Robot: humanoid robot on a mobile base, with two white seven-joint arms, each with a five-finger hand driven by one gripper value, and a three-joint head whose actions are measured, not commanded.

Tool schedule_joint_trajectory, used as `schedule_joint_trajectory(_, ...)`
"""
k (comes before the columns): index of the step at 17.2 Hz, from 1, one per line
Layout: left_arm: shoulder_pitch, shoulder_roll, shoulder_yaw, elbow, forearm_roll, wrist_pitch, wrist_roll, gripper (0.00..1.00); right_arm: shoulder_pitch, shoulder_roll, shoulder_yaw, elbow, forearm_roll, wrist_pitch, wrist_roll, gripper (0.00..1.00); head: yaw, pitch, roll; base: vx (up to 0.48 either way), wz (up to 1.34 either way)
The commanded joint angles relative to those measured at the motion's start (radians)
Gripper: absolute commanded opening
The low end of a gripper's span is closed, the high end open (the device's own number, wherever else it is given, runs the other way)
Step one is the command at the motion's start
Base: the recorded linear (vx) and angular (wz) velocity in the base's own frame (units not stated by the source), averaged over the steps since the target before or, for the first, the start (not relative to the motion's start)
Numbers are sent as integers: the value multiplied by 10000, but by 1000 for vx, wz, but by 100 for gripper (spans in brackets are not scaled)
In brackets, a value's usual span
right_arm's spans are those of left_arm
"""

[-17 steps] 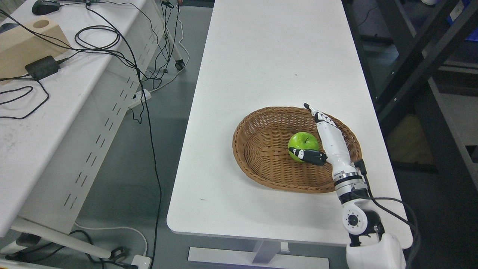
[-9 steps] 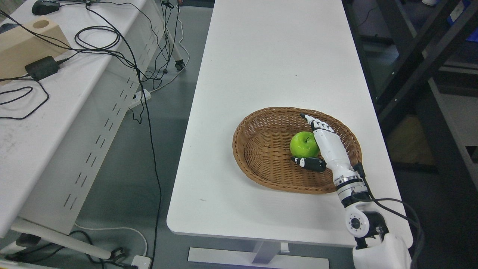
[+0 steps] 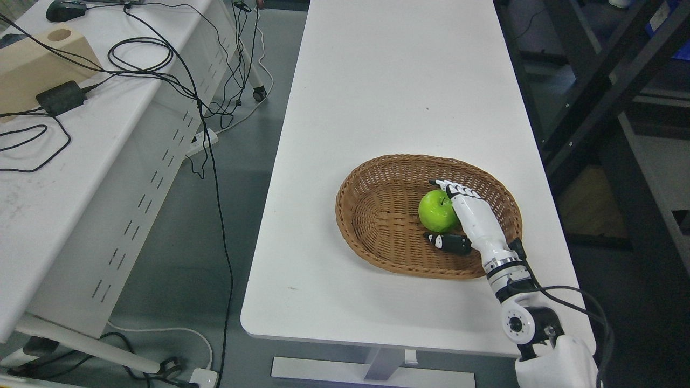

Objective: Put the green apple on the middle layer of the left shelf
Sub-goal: 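Close the right hand on the green apple and lift it out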

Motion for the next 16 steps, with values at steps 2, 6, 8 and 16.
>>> schedule_joint_trajectory(2,-215,175,0,0,13,-7,-5,100,-3,-288,109,264,-49,-13,19,16,0,0,0,0,0)
schedule_joint_trajectory(6,-215,175,0,0,-2,-7,-5,100,-18,-257,-487,142,-172,-28,-11,0,0,0,0,0,0)
schedule_joint_trajectory(8,-215,175,0,0,-2,-7,-5,100,-3,-104,-1192,-194,-416,-379,-42,1,0,0,0,0,0)
schedule_joint_trajectory(16,-215,175,0,0,-2,-7,-5,100,319,-58,-3249,-1377,-3636,-1225,-134,1,0,0,0,0,0)
